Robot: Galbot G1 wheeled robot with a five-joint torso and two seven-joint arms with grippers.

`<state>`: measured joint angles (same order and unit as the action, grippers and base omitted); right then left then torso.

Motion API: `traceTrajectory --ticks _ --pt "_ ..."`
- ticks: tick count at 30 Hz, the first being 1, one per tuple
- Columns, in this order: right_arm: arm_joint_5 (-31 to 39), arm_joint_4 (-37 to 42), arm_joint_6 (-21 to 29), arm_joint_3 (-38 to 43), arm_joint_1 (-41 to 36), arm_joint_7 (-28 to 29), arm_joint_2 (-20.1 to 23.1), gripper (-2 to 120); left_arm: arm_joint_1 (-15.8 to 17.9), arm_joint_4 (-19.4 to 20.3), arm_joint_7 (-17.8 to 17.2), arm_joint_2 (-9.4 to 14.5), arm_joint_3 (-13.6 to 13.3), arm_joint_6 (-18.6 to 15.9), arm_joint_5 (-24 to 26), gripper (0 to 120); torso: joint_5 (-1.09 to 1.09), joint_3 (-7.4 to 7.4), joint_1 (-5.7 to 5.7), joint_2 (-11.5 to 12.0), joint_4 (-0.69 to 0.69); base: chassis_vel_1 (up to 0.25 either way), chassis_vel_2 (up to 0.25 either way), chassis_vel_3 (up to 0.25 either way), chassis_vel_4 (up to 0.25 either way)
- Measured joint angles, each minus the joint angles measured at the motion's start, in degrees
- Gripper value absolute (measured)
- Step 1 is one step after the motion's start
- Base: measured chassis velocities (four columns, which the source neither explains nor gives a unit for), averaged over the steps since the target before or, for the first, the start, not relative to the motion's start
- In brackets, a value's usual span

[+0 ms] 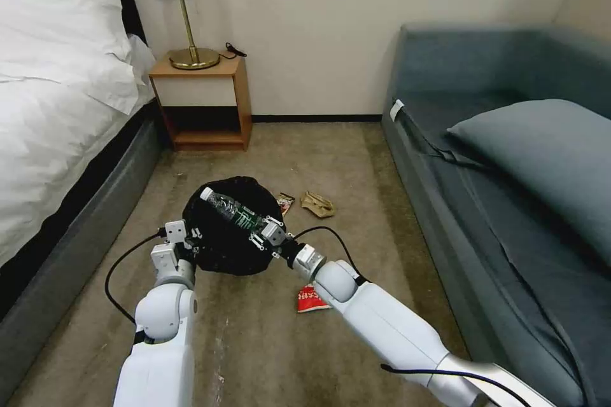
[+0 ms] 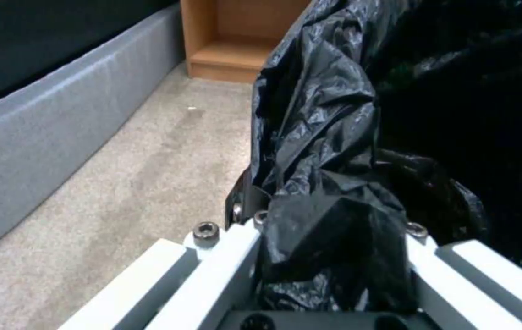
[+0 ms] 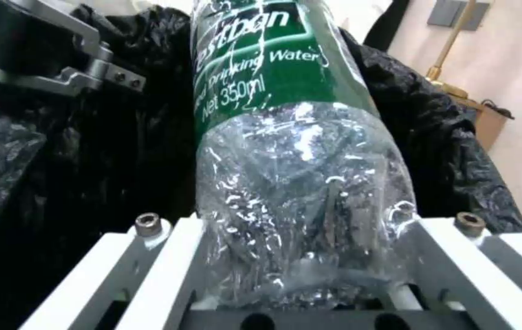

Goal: Pick up the trash bin, then pick up the garbage on the floor and place it into the trash bin.

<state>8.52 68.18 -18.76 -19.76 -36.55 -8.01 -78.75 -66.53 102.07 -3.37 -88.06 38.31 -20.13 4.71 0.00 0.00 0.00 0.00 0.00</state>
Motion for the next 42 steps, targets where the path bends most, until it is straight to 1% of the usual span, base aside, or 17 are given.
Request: traceTrajectory --ticks 7,9,10,11,12,14,15,18,19,20,22,23,24,25,26,31,42 --pt "-0.58 0.26 0.56 0.07 -0.21 0.00 -0.09 28 0.01 0.20 -0.02 -0.10 -0.18 -0.09 -0.01 1 0.00 0.00 0.00 0.00 0.00 0.000 0.000 0.000 0.000" --pt "-0.72 0.61 1.04 0.13 -0.39 0.01 -0.08 35 0.02 0.20 -0.04 -0.16 -0.18 -0.10 -0.01 1 0.00 0.00 0.00 0.00 0.00 0.000 0.000 0.000 0.000" --pt "-0.72 0.61 1.04 0.13 -0.39 0.01 -0.08 35 0.02 0.20 -0.04 -0.16 -0.18 -0.10 -0.01 1 0.00 0.00 0.00 0.00 0.00 0.000 0.000 0.000 0.000" --pt "-1.01 0.95 1.53 0.15 -0.48 0.43 -0.03 43 0.02 0.20 -0.05 -0.18 -0.18 -0.10 -0.01 1 0.00 0.00 0.00 0.00 0.00 0.000 0.000 0.000 0.000" --pt "-1.07 1.23 2.09 0.16 -0.52 1.02 0.01 48 0.02 0.20 -0.07 -0.23 -0.18 -0.10 -0.01 1 0.00 0.00 0.00 0.00 0.00 0.000 0.000 0.000 0.000" --pt "-1.06 1.31 2.25 0.16 -0.54 1.29 0.01 50 0.01 0.20 -0.09 -0.25 -0.18 -0.10 -0.02 1 0.00 0.00 0.00 0.00 0.00 0.000 0.000 0.000 0.000" --pt "-1.06 1.36 2.46 0.19 -0.56 1.69 -0.02 57 -0.02 0.20 -0.10 -0.30 -0.18 -0.10 -0.01 1 0.00 0.00 0.00 0.00 0.00 0.000 0.000 0.000 0.000" --pt "-1.06 1.36 2.51 0.19 -0.57 1.78 -0.02 60 -0.02 0.20 -0.11 -0.34 -0.18 -0.10 -0.01 1 0.00 0.00 0.00 0.00 0.00 0.000 0.000 0.000 0.000" --pt "-1.07 1.42 2.55 0.22 -0.58 1.80 -0.03 71 -0.02 0.20 -0.12 -0.38 -0.18 -0.10 0.01 1 0.00 0.00 0.00 0.00 0.00 0.000 0.000 0.000 0.000" --pt "-1.07 1.57 2.56 0.25 -0.58 1.64 -0.03 77 0.09 0.20 -0.13 -0.39 -0.16 -0.12 0.03 1 0.00 0.00 0.00 0.00 0.00 0.000 0.000 0.000 0.000" --pt "-1.10 1.58 2.56 0.28 -0.58 1.51 -0.02 79 0.11 0.19 -0.14 -0.38 -0.16 -0.13 0.04 1 0.00 0.00 0.00 0.00 0.00 0.000 0.000 0.000 0.000" --pt "-1.19 1.58 2.56 0.38 -0.58 1.31 -0.02 87 0.15 0.20 -0.18 -0.38 -0.15 -0.16 0.05 1 0.00 0.00 0.00 0.00 0.00 0.000 0.000 0.000 0.000" --pt "-1.19 1.58 2.56 0.38 -0.58 1.31 -0.02 87 0.15 0.20 -0.18 -0.38 -0.15 -0.16 0.05 1 0.00 0.00 0.00 0.00 0.00 0.000 0.000 0.000 0.000" --pt "-1.20 1.58 2.56 0.45 -0.58 1.27 -0.02 93 0.16 0.20 -0.22 -0.38 -0.15 -0.18 0.06 1 0.00 0.00 0.00 0.00 0.00 0.000 0.000 0.000 0.000" --pt "-1.22 1.58 2.56 0.54 -0.58 1.23 -0.01 98 0.16 0.19 -0.28 -0.39 -0.15 -0.18 0.06 1 0.00 0.00 0.00 0.00 0.00 0.000 0.000 0.000 0.000" --pt "-1.23 1.58 2.54 0.71 -0.62 1.06 -0.02 100 0.18 0.14 -0.29 -0.41 -0.16 -0.19 0.07 1 0.00 0.00 0.00 0.00 0.00 0.000 0.000 0.000 0.000" --pt "-1.40 1.60 2.35 1.19 -0.78 0.30 -0.04 100 0.27 -0.35 -0.33 -0.43 -0.13 -0.20 0.16 1 0.00 0.00 0.00 0.00 0.00 0.000 0.000 0.000 0.000"
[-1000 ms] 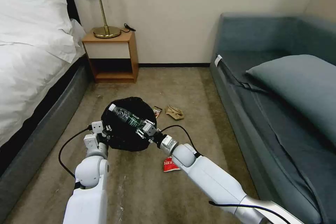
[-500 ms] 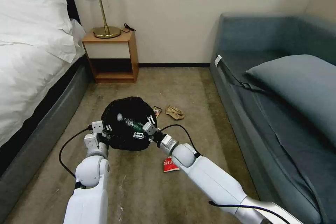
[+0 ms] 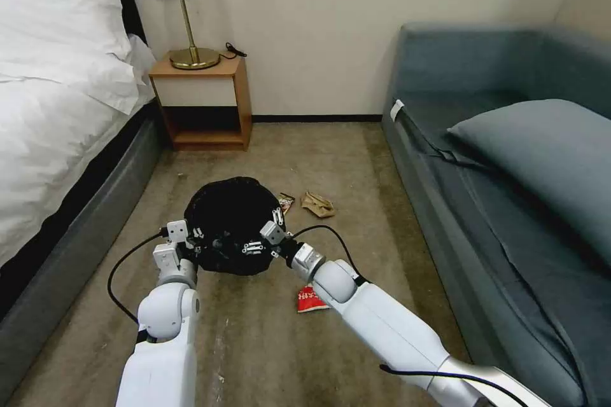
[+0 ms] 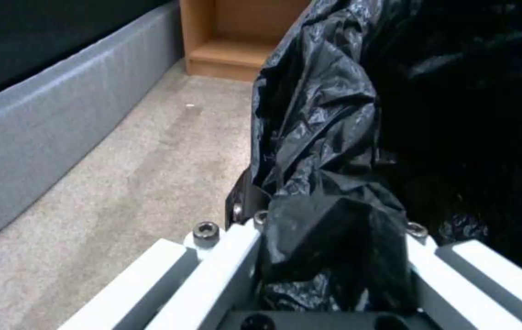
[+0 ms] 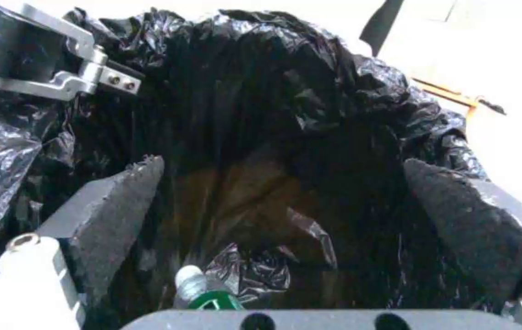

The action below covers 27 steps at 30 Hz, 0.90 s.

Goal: Pick up the trash bin, then pick up the garbage on the floor and place it into the trash bin.

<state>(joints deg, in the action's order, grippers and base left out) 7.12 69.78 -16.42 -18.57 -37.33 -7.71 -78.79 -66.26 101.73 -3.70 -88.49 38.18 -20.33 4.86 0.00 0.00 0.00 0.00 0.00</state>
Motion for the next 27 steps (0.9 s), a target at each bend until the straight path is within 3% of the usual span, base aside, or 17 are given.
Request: traceTrajectory --ticks 14,27 --pt "0.20 5.26 0.04 3.07 -0.34 0.25 0.63 100 0.14 -0.28 -0.12 0.10 0.32 -0.02 0.25 1 0.00 0.00 0.00 0.00 -0.01 0.000 0.000 0.000 0.000" --pt "1.24 14.31 1.47 17.85 -6.22 0.26 2.88 100 0.30 -0.58 -0.07 0.64 1.30 -0.02 1.55 1 -0.01 0.00 0.00 0.00 0.00 0.000 0.000 0.000 0.000"
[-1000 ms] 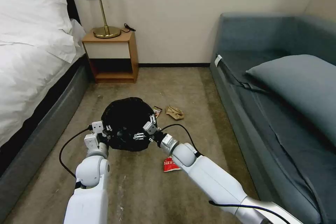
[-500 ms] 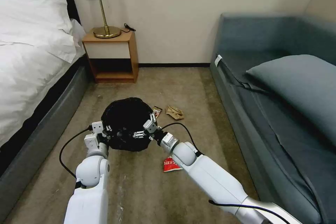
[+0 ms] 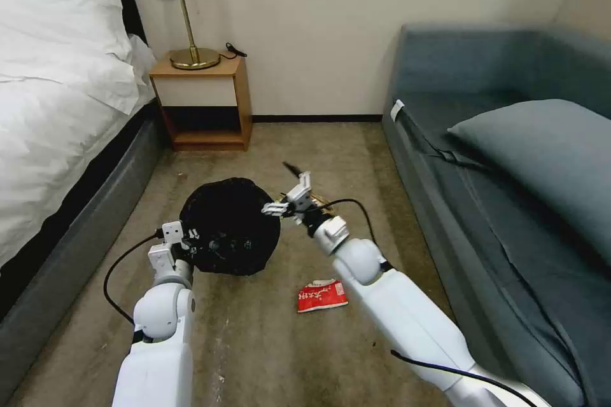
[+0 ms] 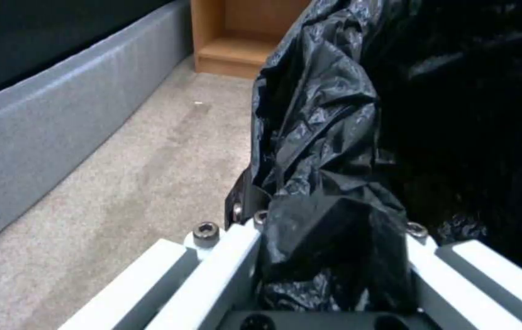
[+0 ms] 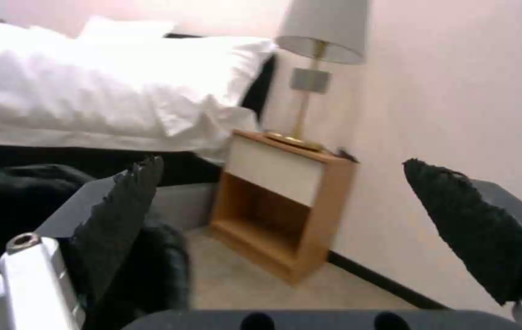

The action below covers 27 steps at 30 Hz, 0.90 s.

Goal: Pick up the trash bin, then pick up the garbage on the floor and place it into the trash bin.

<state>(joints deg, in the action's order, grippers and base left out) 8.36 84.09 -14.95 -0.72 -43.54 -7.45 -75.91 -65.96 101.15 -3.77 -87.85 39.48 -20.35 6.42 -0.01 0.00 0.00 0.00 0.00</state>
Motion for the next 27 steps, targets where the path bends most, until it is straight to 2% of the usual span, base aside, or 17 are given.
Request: traceTrajectory --ticks 8,19,27 --pt "0.49 0.64 0.16 6.58 -4.58 -1.00 0.57 100 0.24 0.04 -0.37 0.35 -0.08 -0.13 1.23 1 0.00 0.00 0.00 0.00 0.00 0.000 0.000 0.000 0.000" --pt "0.54 -2.38 0.45 9.78 -7.54 -2.80 0.94 100 0.34 0.57 -0.84 0.36 -0.39 -1.18 2.51 1 0.00 0.00 0.00 0.00 0.00 0.000 0.000 0.000 0.000" --pt "-0.52 -9.43 0.79 12.37 -6.61 -9.18 0.92 100 0.50 1.12 -0.83 0.12 -0.92 -1.15 2.47 1 0.00 0.00 0.00 0.00 0.00 0.000 0.000 0.000 0.000"
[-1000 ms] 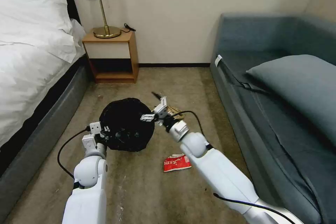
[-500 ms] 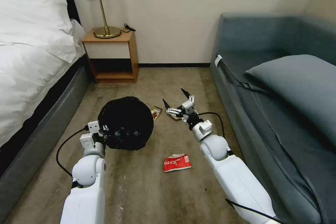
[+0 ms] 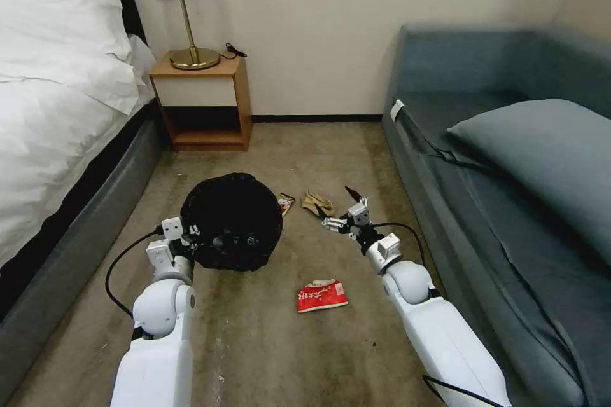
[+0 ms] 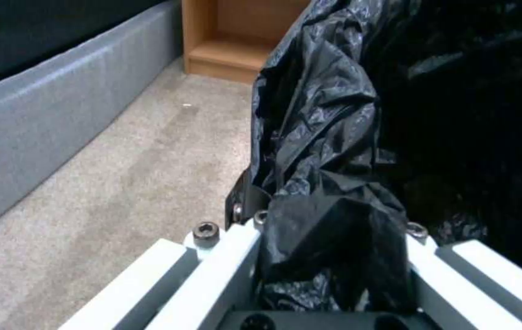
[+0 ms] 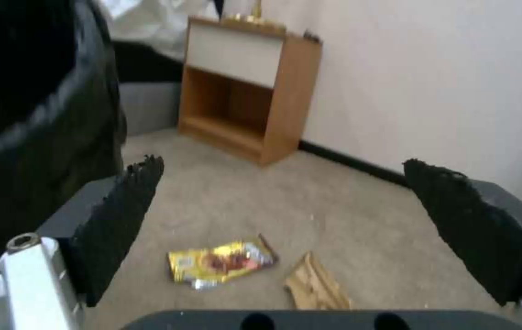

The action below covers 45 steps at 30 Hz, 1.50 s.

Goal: Pick up the trash bin, then pick up the garbage on the floor and place it into the trash bin.

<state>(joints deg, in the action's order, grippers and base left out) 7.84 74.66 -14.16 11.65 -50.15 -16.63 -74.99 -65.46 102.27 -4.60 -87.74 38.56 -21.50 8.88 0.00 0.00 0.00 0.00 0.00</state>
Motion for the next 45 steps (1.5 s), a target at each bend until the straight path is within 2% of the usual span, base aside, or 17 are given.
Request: traceTrajectory --ticks 7,9,20,29,38,45 --pt "-1.73 -5.05 0.08 0.14 0.85 -5.20 0.24 100 -0.20 0.34 0.45 0.02 -0.28 0.19 0.16 1 0.00 0.00 0.00 0.00 0.01 0.000 0.000 0.000 0.000" --pt "-3.22 -8.73 -0.29 0.17 1.56 -10.96 0.29 100 -0.31 0.53 0.21 -0.09 -0.23 0.41 -0.34 1 0.00 0.00 0.00 0.00 0.00 0.000 0.000 0.000 0.000" --pt "-7.56 -18.61 -2.40 -2.48 5.26 -21.08 -0.51 100 -0.77 0.35 0.00 -0.32 -0.14 1.04 -1.34 1 0.00 0.00 0.00 0.00 0.00 0.000 0.000 0.000 0.000" --pt "-13.83 -27.98 -4.23 -4.94 10.13 -22.81 -1.75 100 -1.00 0.11 -0.14 -0.32 0.68 1.73 -1.55 1 0.00 0.00 0.00 0.00 0.00 0.000 0.000 0.000 0.000" --pt "-19.87 -35.04 -6.36 -3.58 11.94 -25.54 -3.01 100 -1.37 0.40 -0.22 -0.43 0.75 1.96 -1.48 1 0.01 0.00 0.00 0.00 0.00 0.000 0.000 0.000 0.000" --pt "-23.68 -40.27 -7.68 -4.17 12.96 -20.16 -4.20 100 -1.88 0.51 -0.35 -0.86 0.17 2.13 -1.51 1 0.00 0.00 0.00 0.00 0.00 0.000 0.000 0.000 0.000"
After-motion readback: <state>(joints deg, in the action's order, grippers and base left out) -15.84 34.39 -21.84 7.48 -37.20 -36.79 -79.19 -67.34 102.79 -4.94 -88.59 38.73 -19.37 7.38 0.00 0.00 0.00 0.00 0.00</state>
